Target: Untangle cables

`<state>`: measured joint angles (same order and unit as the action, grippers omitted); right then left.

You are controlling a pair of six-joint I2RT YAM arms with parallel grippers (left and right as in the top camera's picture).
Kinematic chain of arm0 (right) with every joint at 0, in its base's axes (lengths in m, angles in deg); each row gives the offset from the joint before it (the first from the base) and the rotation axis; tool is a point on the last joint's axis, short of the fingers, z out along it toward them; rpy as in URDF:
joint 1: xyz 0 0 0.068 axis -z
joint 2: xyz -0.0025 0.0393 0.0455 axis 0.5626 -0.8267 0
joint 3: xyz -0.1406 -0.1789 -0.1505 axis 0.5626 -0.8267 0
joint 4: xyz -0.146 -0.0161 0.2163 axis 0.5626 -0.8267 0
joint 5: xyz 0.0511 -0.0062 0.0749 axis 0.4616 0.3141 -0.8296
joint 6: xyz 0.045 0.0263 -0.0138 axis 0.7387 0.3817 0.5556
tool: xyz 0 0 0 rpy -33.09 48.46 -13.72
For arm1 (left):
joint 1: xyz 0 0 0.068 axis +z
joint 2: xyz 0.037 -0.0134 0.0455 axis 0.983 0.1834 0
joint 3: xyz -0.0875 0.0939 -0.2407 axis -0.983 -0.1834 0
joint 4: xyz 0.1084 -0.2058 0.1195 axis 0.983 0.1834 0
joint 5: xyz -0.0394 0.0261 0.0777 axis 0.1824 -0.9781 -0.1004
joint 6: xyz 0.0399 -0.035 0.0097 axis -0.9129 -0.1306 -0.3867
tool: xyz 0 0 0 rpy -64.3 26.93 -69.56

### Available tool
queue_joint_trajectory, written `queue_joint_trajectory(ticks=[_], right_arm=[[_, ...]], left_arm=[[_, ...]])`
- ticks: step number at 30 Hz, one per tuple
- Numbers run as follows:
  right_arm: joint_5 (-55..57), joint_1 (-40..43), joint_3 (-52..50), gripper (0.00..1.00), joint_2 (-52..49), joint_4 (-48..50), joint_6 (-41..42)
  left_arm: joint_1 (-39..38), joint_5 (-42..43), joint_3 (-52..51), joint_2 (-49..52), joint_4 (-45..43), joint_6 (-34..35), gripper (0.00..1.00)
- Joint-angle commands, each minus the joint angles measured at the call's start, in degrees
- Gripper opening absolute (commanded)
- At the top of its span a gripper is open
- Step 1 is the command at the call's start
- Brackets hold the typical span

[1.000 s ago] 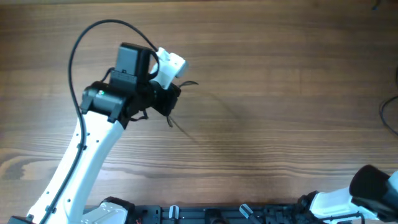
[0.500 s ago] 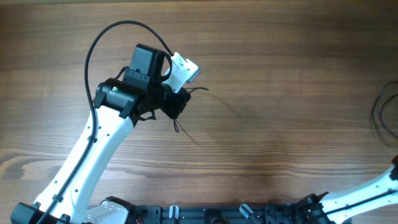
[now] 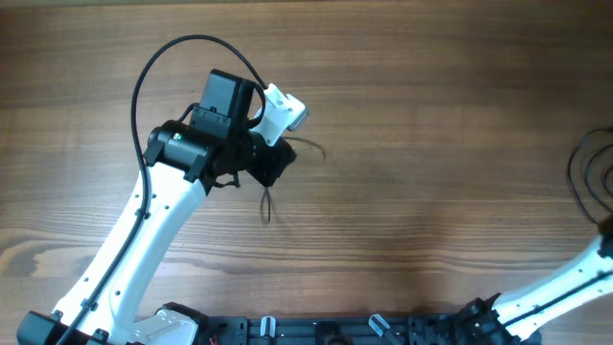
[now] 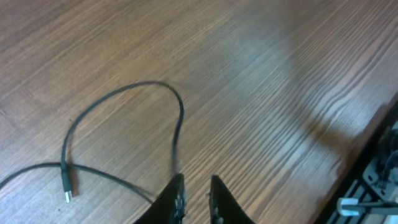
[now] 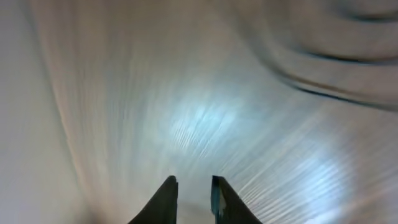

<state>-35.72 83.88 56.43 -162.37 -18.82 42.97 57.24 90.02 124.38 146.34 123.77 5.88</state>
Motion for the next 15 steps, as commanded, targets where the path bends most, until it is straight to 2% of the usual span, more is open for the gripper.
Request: queue_joint_trajectory(ticks=[1, 3, 4, 5, 6, 7, 9, 11, 12, 14, 15], right_arm=[[-4.6, -11.2, -3.0, 0.15, 0.5, -0.1, -16.3], [-4.1, -20.5, -3.1, 0.13, 1.0, -0.1, -19.9], [-2.8, -24.7, -3.1, 0.13, 1.8, -0.1, -21.0], [0.3, -29.5, -3.1, 0.13, 3.0, -0.1, -21.4], [3.8, -34.7, -3.1, 0.15, 4.5, -0.1, -21.6], [6.1, -38.8, -3.1, 0.17, 5.7, -0.1, -21.9], [12.5, -49.2, -3.1, 0.20, 8.5, -0.1, -21.5], [15.2, -56.5, -3.1, 0.21, 10.0, -0.1, -20.4], [15.2, -59.2, -3.1, 0.21, 10.4, -0.1, -20.4], [16.8, -66.0, -3.1, 0.21, 11.0, -0.1, -20.1], [19.2, -70.1, -3.1, 0.21, 11.1, -0.1, -19.2]], left_arm=[[-0.2, 5.5, 0.0, 0.2, 0.7, -0.5, 0.04], [-0.2, 6.0, 0.0, 0.2, 0.5, -0.5, 0.04], [-0.1, 5.5, 0.0, 0.2, 0.5, -0.5, 0.10], [-0.1, 3.9, 0.0, 0.0, 0.5, -0.2, 0.29], [-0.1, 0.6, 0.0, -0.5, 0.4, 0.3, 0.37], [0.2, -4.1, 0.1, -1.2, -0.5, 4.3, 0.36], [3.2, -15.0, 1.7, -4.3, -2.4, 18.1, 0.32], [9.3, -15.5, 4.1, -8.7, -2.4, 25.4, 0.27], [12.1, -15.5, 4.4, -10.7, -2.4, 27.4, 0.29], [20.4, -15.5, 4.5, -15.9, -1.6, 28.5, 0.72], [24.9, -15.5, 4.5, -18.3, -0.5, 28.9, 0.81]])
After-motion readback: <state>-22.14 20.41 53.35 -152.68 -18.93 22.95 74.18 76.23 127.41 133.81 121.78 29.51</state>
